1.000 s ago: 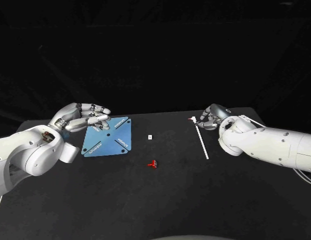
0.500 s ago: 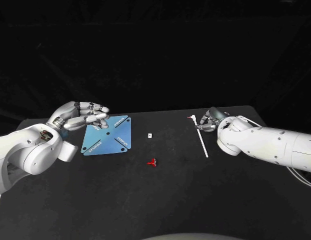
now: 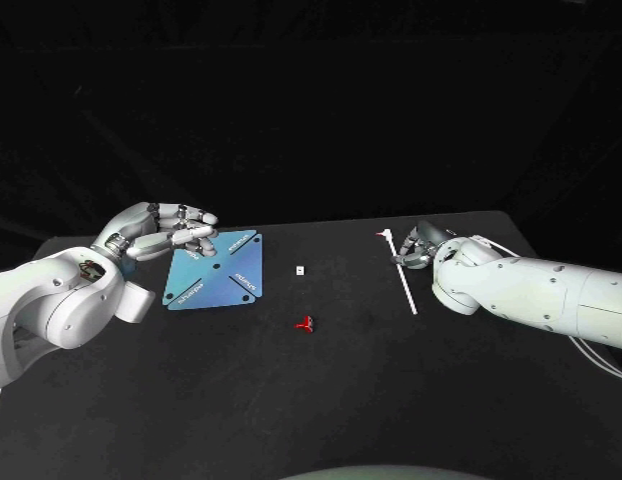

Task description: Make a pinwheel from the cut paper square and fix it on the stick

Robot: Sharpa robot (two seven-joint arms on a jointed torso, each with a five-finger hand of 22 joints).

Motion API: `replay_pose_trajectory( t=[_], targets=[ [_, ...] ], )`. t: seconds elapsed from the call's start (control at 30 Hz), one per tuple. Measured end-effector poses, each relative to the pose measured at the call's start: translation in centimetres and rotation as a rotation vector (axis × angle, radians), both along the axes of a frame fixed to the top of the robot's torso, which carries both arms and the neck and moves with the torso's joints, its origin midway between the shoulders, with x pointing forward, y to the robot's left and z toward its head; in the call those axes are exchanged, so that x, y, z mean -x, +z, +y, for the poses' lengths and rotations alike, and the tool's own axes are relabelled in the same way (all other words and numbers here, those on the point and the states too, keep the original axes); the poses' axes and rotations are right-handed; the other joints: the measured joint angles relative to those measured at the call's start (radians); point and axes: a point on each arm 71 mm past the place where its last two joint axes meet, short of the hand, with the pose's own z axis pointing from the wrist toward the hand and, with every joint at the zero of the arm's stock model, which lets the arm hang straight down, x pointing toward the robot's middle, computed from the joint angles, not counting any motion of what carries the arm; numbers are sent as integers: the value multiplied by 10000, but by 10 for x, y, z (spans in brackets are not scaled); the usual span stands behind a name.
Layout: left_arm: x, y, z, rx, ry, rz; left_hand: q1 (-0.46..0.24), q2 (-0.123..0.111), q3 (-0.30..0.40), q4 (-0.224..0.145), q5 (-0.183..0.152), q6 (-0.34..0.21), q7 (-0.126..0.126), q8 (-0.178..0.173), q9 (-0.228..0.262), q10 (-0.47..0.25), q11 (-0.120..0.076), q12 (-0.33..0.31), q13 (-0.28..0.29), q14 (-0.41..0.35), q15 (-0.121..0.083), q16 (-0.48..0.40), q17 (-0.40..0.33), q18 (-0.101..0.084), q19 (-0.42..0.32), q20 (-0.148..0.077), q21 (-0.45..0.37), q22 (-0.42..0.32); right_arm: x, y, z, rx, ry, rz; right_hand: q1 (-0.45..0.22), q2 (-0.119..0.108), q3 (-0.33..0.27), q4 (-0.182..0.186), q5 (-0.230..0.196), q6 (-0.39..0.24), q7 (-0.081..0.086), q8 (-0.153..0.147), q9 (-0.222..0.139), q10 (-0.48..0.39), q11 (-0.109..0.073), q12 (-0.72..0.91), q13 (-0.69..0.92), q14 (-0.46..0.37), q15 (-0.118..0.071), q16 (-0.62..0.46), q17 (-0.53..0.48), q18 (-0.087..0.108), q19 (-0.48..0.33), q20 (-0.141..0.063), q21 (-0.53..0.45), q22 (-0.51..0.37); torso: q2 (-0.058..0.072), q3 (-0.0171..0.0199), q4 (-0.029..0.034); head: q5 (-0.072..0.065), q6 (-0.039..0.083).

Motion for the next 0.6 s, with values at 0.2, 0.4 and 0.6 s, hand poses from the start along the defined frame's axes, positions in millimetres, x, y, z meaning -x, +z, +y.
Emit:
replay_pose_trajectory(
  t=[0.2,0.4,0.6],
  targets=[
    [0,0,0,-2,8,8,-31,31,0,0,0,21,21,-40,-6,0,0,0,0,0,0,0,0,1,21,21,0,0,0,-1,0,19,22,68,316,87,239,-183,0,210,-104,114,61,36,-36,91,-1,37,-37,0,-1,0,-36,-36,41,-1,0,-4,-2,11,-27],
    [0,0,0,-2,10,14,-55,55,0,0,0,35,35,-40,-17,0,0,0,0,0,0,0,0,0,36,37,0,0,0,-1,4,47,146,134,521,4,459,-403,0,414,-163,233,147,123,-124,131,-1,35,-109,0,-1,-1,0,-73,41,-2,-5,-4,-5,20,-45],
    [0,0,1,1,11,22,-55,55,0,0,0,35,35,-40,-16,0,0,0,1,0,0,0,0,0,36,36,0,1,-1,-1,6,180,259,193,561,-37,484,-428,0,458,-208,270,175,124,-125,131,-2,35,-109,0,-2,0,-36,-108,41,-3,-6,-6,-5,12,-53]
  ],
)
